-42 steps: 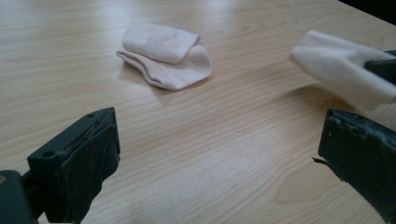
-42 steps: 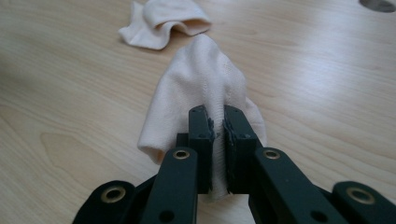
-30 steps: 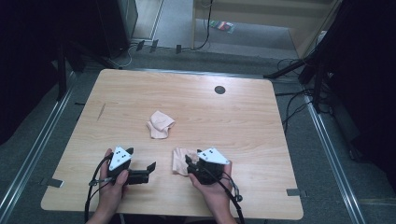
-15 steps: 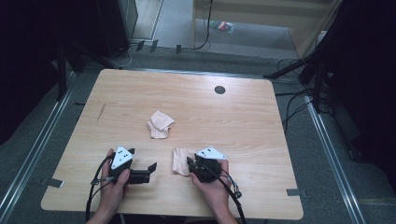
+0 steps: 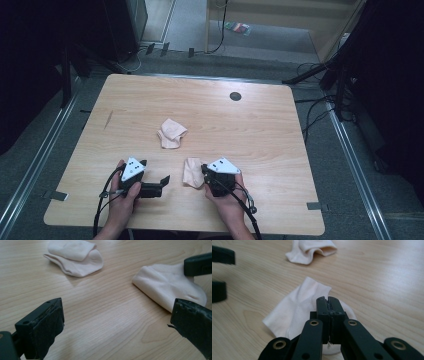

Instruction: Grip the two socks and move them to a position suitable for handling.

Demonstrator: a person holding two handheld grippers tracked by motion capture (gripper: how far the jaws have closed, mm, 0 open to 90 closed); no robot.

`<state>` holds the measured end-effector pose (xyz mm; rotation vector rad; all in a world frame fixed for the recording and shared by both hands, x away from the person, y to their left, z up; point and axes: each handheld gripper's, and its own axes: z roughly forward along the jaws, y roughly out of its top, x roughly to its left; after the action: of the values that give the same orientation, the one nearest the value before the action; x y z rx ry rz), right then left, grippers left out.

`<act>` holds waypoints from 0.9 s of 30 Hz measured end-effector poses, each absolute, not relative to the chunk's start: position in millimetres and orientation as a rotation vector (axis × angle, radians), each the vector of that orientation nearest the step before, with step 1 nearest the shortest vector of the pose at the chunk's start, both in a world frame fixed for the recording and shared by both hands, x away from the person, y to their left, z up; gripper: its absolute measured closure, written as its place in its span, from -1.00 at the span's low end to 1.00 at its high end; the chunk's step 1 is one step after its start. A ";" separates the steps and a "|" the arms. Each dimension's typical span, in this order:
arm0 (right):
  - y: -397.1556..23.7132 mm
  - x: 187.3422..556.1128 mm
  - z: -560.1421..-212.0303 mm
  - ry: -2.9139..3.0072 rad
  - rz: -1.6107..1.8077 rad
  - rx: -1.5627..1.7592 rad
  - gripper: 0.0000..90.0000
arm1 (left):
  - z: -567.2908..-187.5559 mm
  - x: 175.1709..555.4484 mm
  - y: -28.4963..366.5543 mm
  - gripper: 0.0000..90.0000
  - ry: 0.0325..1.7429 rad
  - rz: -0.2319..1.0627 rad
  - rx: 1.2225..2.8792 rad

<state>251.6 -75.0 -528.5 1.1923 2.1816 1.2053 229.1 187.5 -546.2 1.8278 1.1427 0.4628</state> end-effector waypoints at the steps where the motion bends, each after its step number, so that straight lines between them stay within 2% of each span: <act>1: -73.5 251.5 -520.8 2.191 1.237 1.182 1.00 | -546.7 229.2 182.4 -1.00 1.131 0.435 1.845; 3: -72.0 250.8 -514.6 2.187 1.271 1.177 1.00 | -546.6 229.5 175.9 -1.00 1.103 0.390 1.858; 8: -67.9 248.2 -501.6 2.189 1.313 1.135 1.00 | -543.9 229.0 153.1 -1.00 1.065 0.373 1.895; 14: -68.2 243.3 -483.8 2.190 1.391 1.091 1.00 | -544.1 231.7 122.5 -0.76 1.077 0.382 1.965; 15: -68.4 241.6 -480.1 2.191 1.415 1.078 1.00 | -545.4 232.1 117.1 -0.61 1.110 0.406 1.981; 16: -68.5 240.7 -477.9 2.190 1.434 1.071 1.00 | -546.2 232.6 115.9 -0.56 1.113 0.405 1.982; 17: -68.7 239.3 -474.9 2.194 1.454 1.060 1.00 | -546.4 232.4 116.5 -0.40 1.099 0.393 1.971; 18: -68.7 239.3 -474.9 2.194 1.454 1.060 1.00 | -546.4 232.4 116.5 -0.07 1.099 0.393 1.971; 22: -69.6 233.3 -463.7 2.202 1.557 0.978 1.00 | -543.3 232.1 122.7 0.43 1.026 0.351 1.930; 25: -72.6 233.1 -461.4 2.193 1.591 0.969 1.00 | -538.4 232.3 134.4 0.94 1.003 0.386 1.916; 26: -72.6 233.1 -461.4 2.193 1.591 0.969 1.00 | -535.8 231.3 139.9 0.94 1.010 0.427 1.909; 27: -75.1 234.5 -462.3 2.172 1.579 0.977 1.00 | -529.4 226.9 149.1 0.99 1.026 0.568 1.895</act>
<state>234.5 -75.1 -462.3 0.9774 2.1720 1.5788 226.9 149.1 -529.4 1.8952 1.0259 0.5682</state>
